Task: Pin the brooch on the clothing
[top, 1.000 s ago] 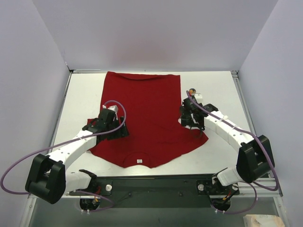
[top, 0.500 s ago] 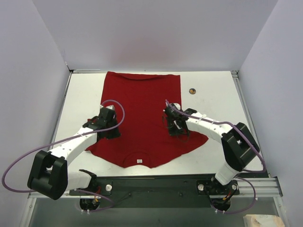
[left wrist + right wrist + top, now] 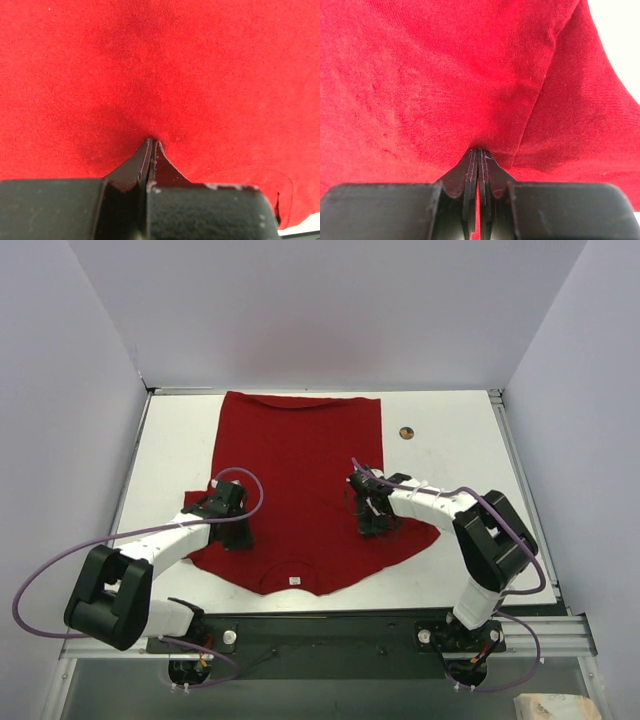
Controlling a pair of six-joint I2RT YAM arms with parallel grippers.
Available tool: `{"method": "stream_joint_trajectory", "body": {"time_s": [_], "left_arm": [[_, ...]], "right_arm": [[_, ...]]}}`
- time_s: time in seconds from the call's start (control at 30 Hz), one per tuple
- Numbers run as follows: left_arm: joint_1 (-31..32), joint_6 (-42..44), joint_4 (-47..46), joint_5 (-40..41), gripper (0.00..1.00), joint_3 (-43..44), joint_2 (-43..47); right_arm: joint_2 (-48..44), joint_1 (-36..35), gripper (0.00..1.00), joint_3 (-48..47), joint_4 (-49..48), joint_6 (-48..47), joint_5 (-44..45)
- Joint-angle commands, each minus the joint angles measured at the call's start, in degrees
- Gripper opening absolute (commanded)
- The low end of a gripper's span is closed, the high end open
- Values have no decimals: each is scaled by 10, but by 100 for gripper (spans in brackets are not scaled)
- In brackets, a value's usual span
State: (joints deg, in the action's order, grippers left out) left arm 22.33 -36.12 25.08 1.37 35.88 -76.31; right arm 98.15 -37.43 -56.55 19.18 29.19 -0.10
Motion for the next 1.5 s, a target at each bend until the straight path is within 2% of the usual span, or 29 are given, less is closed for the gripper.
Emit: {"method": "stream_joint_trajectory", "body": {"time_s": [0.0, 0.43, 0.6, 0.77, 0.93, 0.97, 1.03, 1.07, 1.13, 1.17, 1.2, 1.23, 1.27, 1.3, 1.37, 1.47], "left_arm": [[1, -18, -25, -28, 0, -20, 0], [21, -43, 11, -21, 0, -58, 61], [27, -57, -13, -23, 0, -88, 81], [27, -41, -18, -25, 1, -45, 105], [27, 3, -25, -23, 17, 11, 150], [26, 7, -28, -22, 24, 26, 155], [26, 18, -42, -29, 31, 39, 172], [26, 21, -49, -32, 40, 45, 177], [26, 32, -74, -46, 52, 53, 189], [26, 34, -83, -51, 59, 58, 193], [26, 37, -90, -57, 73, 64, 194], [26, 44, -107, -63, 76, 69, 196], [25, 47, -112, -65, 79, 75, 194], [26, 51, -116, -71, 85, 81, 190], [25, 60, -130, -77, 86, 106, 174], [25, 63, -131, -83, 89, 149, 137]], "right_arm": [[-4, 13, 0, 31, 25, 6, 5], [-31, 23, 0, 68, 45, 13, -16], [-37, 27, 0, 73, 49, 10, -11], [-80, 38, 0, 38, 52, 0, -17], [-145, 50, 1, -7, 50, -19, -25], [-167, 53, 2, -19, 47, -22, -27], [-188, 64, 4, -28, 43, -28, -27], [-211, 70, 7, -29, 38, -31, -33], [-235, 95, 18, -25, 19, -32, -48], [-259, 104, 28, -22, 10, -34, -60], [-270, 114, 35, -12, -9, -36, -69], [-281, 125, 43, -8, -18, -36, -85], [-299, 145, 56, -4, -24, -35, -91], [-306, 154, 63, 1, -35, -35, -97], [-318, 178, 81, 1, -41, -34, -106], [-320, 196, 87, -3, -41, -35, -117]]}}
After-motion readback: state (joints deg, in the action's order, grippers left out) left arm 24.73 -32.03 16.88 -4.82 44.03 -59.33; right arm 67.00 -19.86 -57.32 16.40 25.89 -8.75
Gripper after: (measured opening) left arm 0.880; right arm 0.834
